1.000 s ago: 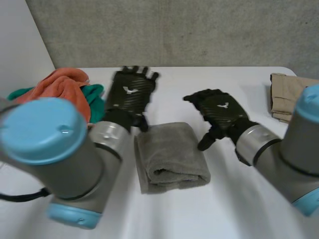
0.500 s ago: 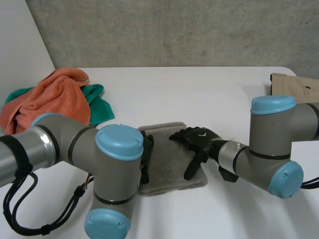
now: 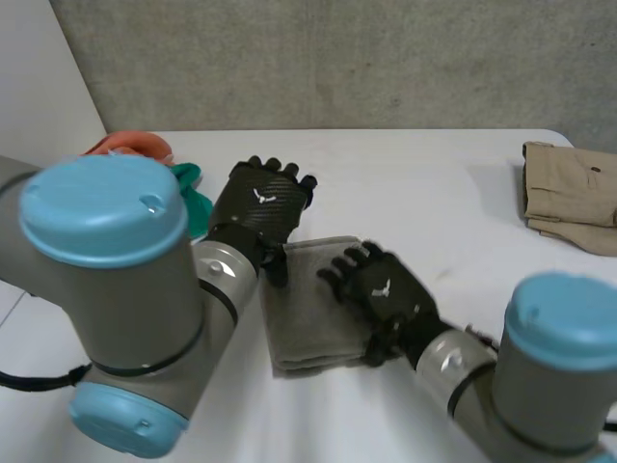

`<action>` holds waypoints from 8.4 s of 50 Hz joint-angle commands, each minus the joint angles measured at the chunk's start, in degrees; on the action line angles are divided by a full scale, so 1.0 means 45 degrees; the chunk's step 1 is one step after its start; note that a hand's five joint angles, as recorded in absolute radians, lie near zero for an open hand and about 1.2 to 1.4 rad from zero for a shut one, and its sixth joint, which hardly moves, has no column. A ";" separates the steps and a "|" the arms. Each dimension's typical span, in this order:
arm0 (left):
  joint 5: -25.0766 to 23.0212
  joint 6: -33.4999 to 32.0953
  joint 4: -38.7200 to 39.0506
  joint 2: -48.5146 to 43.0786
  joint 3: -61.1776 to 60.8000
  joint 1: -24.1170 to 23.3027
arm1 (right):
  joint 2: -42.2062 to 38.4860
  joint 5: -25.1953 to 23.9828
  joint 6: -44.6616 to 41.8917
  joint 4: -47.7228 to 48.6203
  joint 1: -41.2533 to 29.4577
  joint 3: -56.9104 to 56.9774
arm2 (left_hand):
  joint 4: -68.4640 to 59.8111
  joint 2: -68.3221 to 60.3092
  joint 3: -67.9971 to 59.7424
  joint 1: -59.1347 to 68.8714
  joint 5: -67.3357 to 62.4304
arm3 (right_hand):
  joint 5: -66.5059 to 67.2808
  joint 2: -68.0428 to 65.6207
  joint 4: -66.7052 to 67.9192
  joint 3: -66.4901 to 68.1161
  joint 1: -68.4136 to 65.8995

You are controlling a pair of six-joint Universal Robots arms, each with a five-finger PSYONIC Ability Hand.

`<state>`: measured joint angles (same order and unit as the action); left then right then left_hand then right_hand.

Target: Fold the laundry.

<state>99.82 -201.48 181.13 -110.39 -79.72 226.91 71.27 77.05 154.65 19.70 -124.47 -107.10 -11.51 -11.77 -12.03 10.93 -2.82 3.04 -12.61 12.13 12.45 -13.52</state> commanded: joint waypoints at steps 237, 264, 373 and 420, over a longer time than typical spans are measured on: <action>-0.2674 0.2567 0.1274 -0.4358 0.3906 -0.0327 | 0.2794 -0.2357 -0.0655 0.0233 0.7171 -0.0380 | -0.1932 -0.1874 -0.1818 0.2061 -0.1641 | -0.0674 0.0580 -0.0473 -0.0545 0.0783; -0.0776 0.2176 0.1446 -0.0487 -0.2578 -0.0853 | 0.2580 -0.4192 -0.3036 -0.5220 0.6898 0.0696 | -0.5350 -0.5292 -0.5236 0.5479 -0.5059 | -0.0674 0.0580 -0.0473 -0.0545 0.0783; 0.0259 0.1060 0.1604 0.0818 -0.2947 0.1179 | -0.0817 -0.0267 -0.3443 -0.5804 0.4669 0.5440 | -0.1916 -0.1858 -0.1802 0.2045 -0.1626 | 0.1248 -0.1342 0.1450 0.1378 -0.1140; 0.0064 0.3271 0.3440 -0.4433 -0.0686 0.0689 | -0.0957 -0.1263 -0.2745 -0.3518 0.5862 0.4778 | -0.7930 -0.7872 -0.7816 0.8059 -0.7640 | 1.4881 -1.4975 1.5083 1.5011 -1.4773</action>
<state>100.03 -183.79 196.21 -125.25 -88.45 230.39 64.90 71.40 141.11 4.14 -98.73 -82.93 -34.89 -34.68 -34.66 34.90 -24.77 56.98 -67.91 68.53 68.25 -65.05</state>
